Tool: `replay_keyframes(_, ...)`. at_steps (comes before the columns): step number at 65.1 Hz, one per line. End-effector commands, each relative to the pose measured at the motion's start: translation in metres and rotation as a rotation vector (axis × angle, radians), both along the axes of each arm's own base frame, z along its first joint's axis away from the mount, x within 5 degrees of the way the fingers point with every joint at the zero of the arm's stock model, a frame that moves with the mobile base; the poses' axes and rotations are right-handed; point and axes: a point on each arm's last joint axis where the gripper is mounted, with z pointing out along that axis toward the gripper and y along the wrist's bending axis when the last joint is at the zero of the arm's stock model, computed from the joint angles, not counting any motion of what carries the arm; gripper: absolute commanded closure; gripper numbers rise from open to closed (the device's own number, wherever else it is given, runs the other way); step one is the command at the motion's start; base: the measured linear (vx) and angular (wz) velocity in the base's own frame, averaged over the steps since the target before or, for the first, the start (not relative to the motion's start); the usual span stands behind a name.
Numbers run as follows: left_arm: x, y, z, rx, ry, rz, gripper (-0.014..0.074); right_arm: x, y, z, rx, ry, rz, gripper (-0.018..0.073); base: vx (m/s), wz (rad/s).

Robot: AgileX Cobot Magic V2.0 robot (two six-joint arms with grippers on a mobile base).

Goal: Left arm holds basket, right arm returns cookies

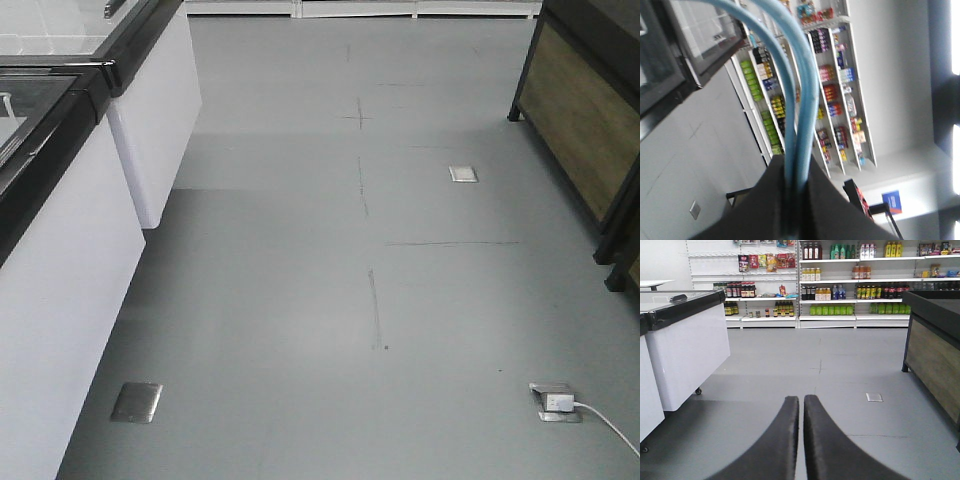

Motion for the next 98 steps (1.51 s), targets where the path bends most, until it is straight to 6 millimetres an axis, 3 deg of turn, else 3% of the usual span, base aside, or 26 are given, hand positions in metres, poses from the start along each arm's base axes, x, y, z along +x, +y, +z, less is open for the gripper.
replay_keyframes(1,-0.003,-0.053,0.062,0.008,-0.214,-0.137,0.0602,0.0,0.0,0.002,0.002,-0.069,0.0,0.057,0.0,0.0)
replay_keyframes(24,0.046,-0.173,0.064,0.017,-0.234,-0.54,0.0602,0.0,0.0,0.002,0.002,-0.069,0.0,0.057,0.0,0.0)
replay_keyframes(49,0.055,-0.306,0.051,0.105,-0.213,-0.921,0.0602,0.0,0.0,0.002,0.002,-0.069,0.0,0.057,0.0,0.0)
replay_keyframes(57,0.055,-0.339,0.025,0.081,-0.168,-0.991,0.0602,0.0,0.0,0.002,0.002,-0.069,0.0,0.057,0.0,0.0)
replay_keyframes(73,0.036,-0.391,-0.056,0.008,-0.055,-1.164,0.0602,0.0,0.0,0.002,0.002,-0.069,0.0,0.057,0.0,0.0)
replay_keyframes(89,0.007,-0.42,-0.114,0.026,0.052,-1.262,0.0602,0.0,0.0,0.002,0.002,-0.069,0.0,0.057,0.0,0.0)
replay_keyframes(98,-0.004,-0.43,-0.13,0.037,0.089,-1.288,0.0602,0.0,0.0,0.002,0.002,-0.069,0.0,0.057,0.0,0.0)
